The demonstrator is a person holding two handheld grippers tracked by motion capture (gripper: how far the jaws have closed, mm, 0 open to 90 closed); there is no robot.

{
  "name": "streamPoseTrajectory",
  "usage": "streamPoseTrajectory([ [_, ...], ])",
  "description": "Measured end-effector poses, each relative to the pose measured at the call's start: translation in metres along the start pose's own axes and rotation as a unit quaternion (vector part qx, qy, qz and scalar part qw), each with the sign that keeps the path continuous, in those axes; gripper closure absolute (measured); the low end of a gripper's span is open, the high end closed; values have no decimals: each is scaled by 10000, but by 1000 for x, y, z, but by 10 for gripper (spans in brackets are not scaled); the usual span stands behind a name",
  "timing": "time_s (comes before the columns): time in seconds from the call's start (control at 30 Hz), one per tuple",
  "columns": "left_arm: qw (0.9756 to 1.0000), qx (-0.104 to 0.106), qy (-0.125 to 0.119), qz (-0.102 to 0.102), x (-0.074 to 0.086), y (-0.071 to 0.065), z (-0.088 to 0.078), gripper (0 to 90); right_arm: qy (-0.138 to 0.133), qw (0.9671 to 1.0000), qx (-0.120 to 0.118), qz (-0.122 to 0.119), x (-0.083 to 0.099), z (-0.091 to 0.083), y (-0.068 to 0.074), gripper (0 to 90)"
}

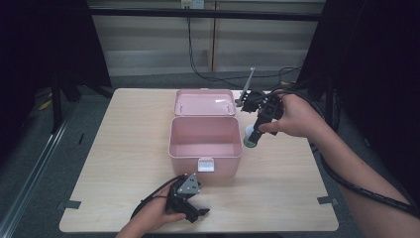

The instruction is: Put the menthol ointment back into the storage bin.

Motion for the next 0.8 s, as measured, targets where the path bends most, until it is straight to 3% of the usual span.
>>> streamPoseTrajectory([
  [0.43, 10000, 14, -6, -7, 0, 0, 0, 98, 35, 10000, -24, 76, -15, 6, -3, 503],
  [0.8, 10000, 10, -7, 2, 0, 0, 0, 99, -46, 9997, -40, 249, -39, 13, -5, 503],
])
Point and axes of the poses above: each handheld gripper's, and its own axes: z roughly forward along the jaws, x roughly out of its underside, y roughly to its left, the point moved 5 cm from there along z, roughly forward along the jaws, and after that the axes turned 4 degrees about -y, right-handed, at the moved point
